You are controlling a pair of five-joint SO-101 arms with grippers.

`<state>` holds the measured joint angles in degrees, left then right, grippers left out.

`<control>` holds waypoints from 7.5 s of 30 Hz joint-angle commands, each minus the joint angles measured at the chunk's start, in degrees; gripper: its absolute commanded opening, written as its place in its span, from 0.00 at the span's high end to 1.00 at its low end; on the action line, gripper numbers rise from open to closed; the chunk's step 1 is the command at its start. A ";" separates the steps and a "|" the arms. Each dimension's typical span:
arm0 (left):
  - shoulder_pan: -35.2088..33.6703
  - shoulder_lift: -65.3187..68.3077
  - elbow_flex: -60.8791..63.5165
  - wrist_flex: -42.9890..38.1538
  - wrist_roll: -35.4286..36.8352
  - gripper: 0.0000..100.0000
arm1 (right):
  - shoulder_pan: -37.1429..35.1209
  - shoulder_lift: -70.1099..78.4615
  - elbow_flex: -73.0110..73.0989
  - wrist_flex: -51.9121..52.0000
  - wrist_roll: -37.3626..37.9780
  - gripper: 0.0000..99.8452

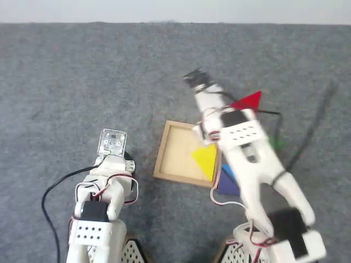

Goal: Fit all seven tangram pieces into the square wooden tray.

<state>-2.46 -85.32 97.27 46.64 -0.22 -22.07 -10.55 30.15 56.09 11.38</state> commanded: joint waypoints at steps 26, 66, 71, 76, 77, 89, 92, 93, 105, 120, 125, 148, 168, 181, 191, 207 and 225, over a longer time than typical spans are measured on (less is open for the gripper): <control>-0.26 -0.70 -0.48 0.09 0.26 0.98 | 16.40 42.24 -51.60 8.40 -54.51 0.61; -0.26 -0.70 -0.48 0.09 0.26 0.98 | 24.92 57.01 -70.07 45.23 -32.88 0.80; -0.26 -0.70 -0.48 0.09 0.26 0.98 | 25.54 48.84 -70.07 43.91 -19.60 0.79; -0.26 -0.70 -0.48 0.09 0.26 0.98 | 22.37 46.20 -70.07 36.79 -4.22 0.79; -0.26 -0.70 -0.48 0.09 0.26 0.98 | 21.85 46.55 -70.07 35.56 -1.23 0.79; -0.26 -0.70 -0.48 0.09 0.26 0.98 | 24.75 59.91 -73.49 15.16 2.81 0.64; -0.26 -0.70 -0.48 0.09 0.26 0.98 | 24.75 62.73 -73.49 9.45 2.81 0.66; -0.26 -0.70 -0.48 0.09 0.26 0.98 | 24.48 63.34 -73.49 9.89 2.81 0.67; -0.26 -0.70 -0.48 0.09 0.26 0.98 | 24.57 65.54 -73.67 29.58 12.40 0.86; -0.26 -0.70 -0.48 0.09 0.26 0.98 | 23.87 54.73 -76.31 43.47 12.92 0.88; -0.26 -0.70 -0.48 0.09 0.26 0.98 | 21.23 42.33 -73.85 46.81 8.79 0.88; -0.26 -0.70 -0.48 0.09 0.26 0.98 | 26.07 23.60 -14.33 6.90 -0.09 0.74; -0.26 -0.70 -0.48 0.09 0.26 0.98 | 25.71 28.70 -16.53 7.08 -0.79 0.68; -0.26 -0.70 -0.48 0.09 0.26 0.98 | 22.90 28.70 -16.62 5.85 0.44 0.67; -0.26 -0.70 -0.48 0.09 0.26 0.98 | 22.73 28.62 -16.88 5.76 0.35 0.87; -0.26 -0.70 -0.48 0.09 0.26 0.98 | 18.42 18.68 -16.88 9.36 0.70 0.99; -0.26 -0.70 -0.48 0.09 0.26 0.98 | -5.93 8.92 -16.97 8.92 21.01 0.99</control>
<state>-2.46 -85.32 97.27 46.64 -0.22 -27.52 2.20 13.80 67.16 24.22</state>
